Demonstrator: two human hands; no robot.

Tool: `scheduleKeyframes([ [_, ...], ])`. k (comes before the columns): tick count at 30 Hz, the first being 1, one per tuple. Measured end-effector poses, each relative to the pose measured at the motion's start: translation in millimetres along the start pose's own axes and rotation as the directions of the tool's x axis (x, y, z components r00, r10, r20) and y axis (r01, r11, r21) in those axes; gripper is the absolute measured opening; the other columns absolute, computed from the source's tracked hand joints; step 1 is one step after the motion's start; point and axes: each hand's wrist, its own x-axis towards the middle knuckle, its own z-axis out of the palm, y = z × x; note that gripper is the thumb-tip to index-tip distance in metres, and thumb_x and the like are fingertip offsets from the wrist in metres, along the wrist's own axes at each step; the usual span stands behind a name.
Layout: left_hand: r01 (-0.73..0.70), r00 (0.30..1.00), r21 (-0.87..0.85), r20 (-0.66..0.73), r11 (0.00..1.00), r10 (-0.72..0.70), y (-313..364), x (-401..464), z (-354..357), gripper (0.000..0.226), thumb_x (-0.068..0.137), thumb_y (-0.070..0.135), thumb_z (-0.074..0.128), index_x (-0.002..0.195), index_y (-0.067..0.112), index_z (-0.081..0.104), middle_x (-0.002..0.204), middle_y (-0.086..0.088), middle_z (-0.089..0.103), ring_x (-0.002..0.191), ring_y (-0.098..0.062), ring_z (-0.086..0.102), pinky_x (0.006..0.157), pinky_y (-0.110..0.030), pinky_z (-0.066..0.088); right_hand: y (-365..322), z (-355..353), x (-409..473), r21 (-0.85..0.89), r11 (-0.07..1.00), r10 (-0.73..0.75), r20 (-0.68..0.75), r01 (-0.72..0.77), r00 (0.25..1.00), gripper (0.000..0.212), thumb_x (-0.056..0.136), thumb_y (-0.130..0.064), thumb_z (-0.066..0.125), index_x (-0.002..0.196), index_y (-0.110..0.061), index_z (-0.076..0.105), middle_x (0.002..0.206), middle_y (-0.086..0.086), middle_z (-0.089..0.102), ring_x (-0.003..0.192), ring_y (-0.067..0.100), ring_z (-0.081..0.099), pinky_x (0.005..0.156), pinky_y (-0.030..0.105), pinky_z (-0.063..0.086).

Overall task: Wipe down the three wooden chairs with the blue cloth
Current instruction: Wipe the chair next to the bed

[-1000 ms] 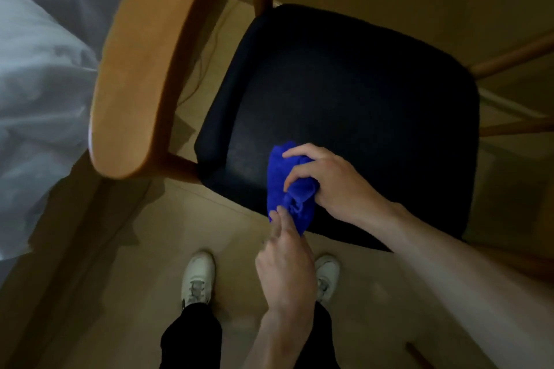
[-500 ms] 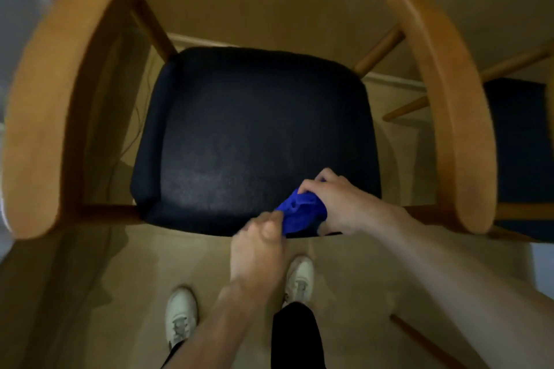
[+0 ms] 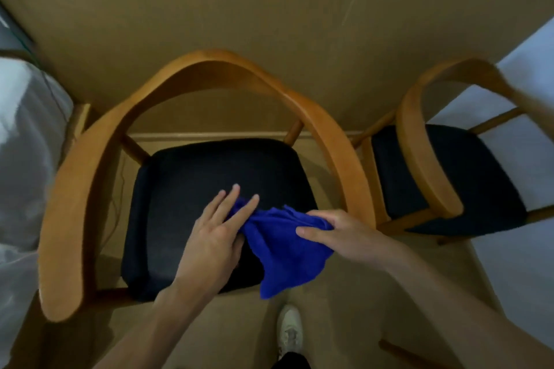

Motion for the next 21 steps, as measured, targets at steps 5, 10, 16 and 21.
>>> scheduleKeyframes([
  [5, 0.525, 0.836, -0.791, 0.412, 0.313, -0.362, 89.1, 34.6, -2.4, 0.051, 0.098, 0.047, 0.043, 0.146, 0.035, 0.029, 0.131, 0.003, 0.056, 0.112, -0.014, 0.059, 0.090, -0.042, 0.051, 0.9, -27.2, -45.8, 0.340, 0.918, -0.078, -0.348, 0.204, 0.934, 0.021, 0.094, -0.033, 0.062, 0.112, -0.024, 0.067, 0.110, -0.008, 0.072, 0.105, 0.009, 0.067, 0.098, 0.038, 0.051],
  [10, 0.440, 0.891, -0.850, 0.374, 0.289, -0.256, 132.8, 42.9, 21.7, 0.019, 0.094, 0.029, 0.057, 0.111, 0.038, 0.060, 0.110, 0.018, 0.067, 0.099, -0.004, 0.065, 0.077, -0.026, 0.052, 31.6, -46.4, -68.5, 0.584, 0.750, 0.046, -0.514, 0.311, 0.856, 0.022, 0.093, -0.028, 0.063, 0.114, -0.025, 0.065, 0.111, -0.009, 0.073, 0.104, 0.009, 0.068, 0.090, 0.031, 0.054],
  [16, 0.355, 0.935, -0.802, 0.299, 0.481, -0.190, 161.8, 76.3, 50.4, 0.032, 0.097, 0.019, 0.053, 0.122, 0.040, 0.053, 0.111, 0.024, 0.062, 0.096, 0.005, 0.061, 0.078, -0.022, 0.051, 96.5, -78.1, -67.3, 0.521, 0.821, 0.230, -0.676, 0.233, 0.701, 0.012, 0.095, -0.024, 0.062, 0.106, -0.022, 0.065, 0.106, -0.001, 0.071, 0.095, 0.013, 0.068, 0.084, 0.035, 0.057],
  [21, 0.493, 0.865, -0.626, 0.277, 0.604, -0.419, 166.9, 105.8, 95.9, 0.050, 0.096, 0.016, 0.052, 0.138, 0.035, 0.032, 0.125, 0.014, 0.047, 0.100, -0.009, 0.053, 0.083, -0.031, 0.049, 119.3, -104.9, -27.0, 0.143, 0.986, 0.165, -0.687, -0.091, 0.708, 0.049, 0.097, -0.036, 0.057, 0.141, -0.022, 0.041, 0.140, -0.005, 0.050, 0.131, 0.016, 0.047, 0.106, 0.037, 0.043],
])
